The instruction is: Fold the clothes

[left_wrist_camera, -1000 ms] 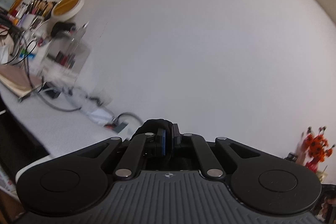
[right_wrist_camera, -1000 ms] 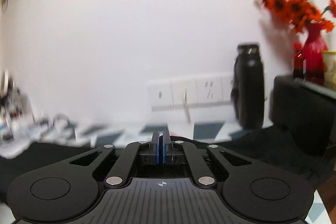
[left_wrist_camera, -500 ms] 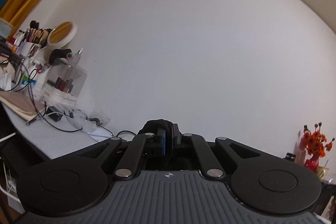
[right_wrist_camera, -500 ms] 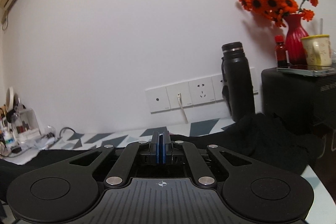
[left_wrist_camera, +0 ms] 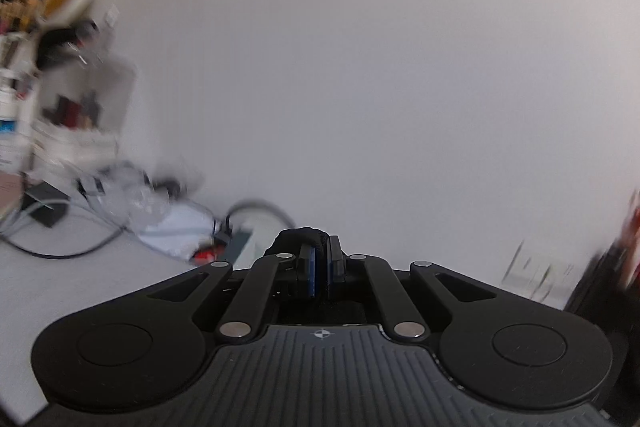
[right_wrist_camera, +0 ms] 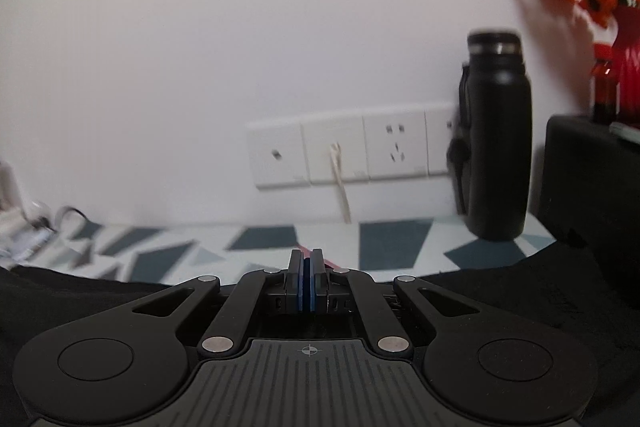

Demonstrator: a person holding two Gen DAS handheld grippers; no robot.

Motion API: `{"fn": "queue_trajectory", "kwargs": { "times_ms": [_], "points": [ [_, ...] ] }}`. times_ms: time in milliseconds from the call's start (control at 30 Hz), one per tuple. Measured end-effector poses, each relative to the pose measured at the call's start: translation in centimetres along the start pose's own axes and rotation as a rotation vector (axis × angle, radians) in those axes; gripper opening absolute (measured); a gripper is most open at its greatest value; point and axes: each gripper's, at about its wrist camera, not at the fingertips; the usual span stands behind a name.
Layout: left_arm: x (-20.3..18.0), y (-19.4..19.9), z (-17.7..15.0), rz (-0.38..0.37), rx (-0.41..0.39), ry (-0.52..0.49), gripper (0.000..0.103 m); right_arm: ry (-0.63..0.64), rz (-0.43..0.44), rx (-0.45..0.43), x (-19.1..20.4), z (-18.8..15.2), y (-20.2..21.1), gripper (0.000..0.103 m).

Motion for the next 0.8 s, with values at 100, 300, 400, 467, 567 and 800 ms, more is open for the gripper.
{"fn": "queue_trajectory", "kwargs": {
  "times_ms": [100, 300, 400, 467, 567, 800],
  "points": [
    [1.8, -4.6, 0.6, 0.004, 0.122, 0.051, 0.005, -0.01, -0.03, 0.064, 0.2, 0.4, -3.3, 0.002],
    [4.6, -9.1, 1.2, -0.012, 0.228, 0.161, 0.005, -0.016, -0.057, 0.094, 0.4, 1.0, -6.0, 0.002],
    [4.6, -10.2, 2.1, -0.011, 0.242, 0.148, 0.005, -0.015, -0.061, 0.089, 0.4, 1.4, -6.3, 0.002],
    [4.7, -11.3, 2.2, 0.004, 0.258, 0.145, 0.005, -0.012, -0.065, 0.089, 0.4, 1.7, -6.8, 0.002],
    [4.9, -12.7, 2.3, 0.027, 0.265, 0.147, 0.005, -0.001, -0.074, 0.088, 0.6, 2.1, -7.7, 0.002],
    [5.4, -14.6, 2.1, 0.083, 0.268, 0.149, 0.005, 0.034, -0.106, 0.094, 0.8, 2.7, -9.9, 0.0]
  ]
}}
Point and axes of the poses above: each gripper's, at about its wrist camera, not at the fingertips, and y roughly against the way its jaws point, x to its left, z to its top, and after that the axes turned 13 degrees about x, right-handed
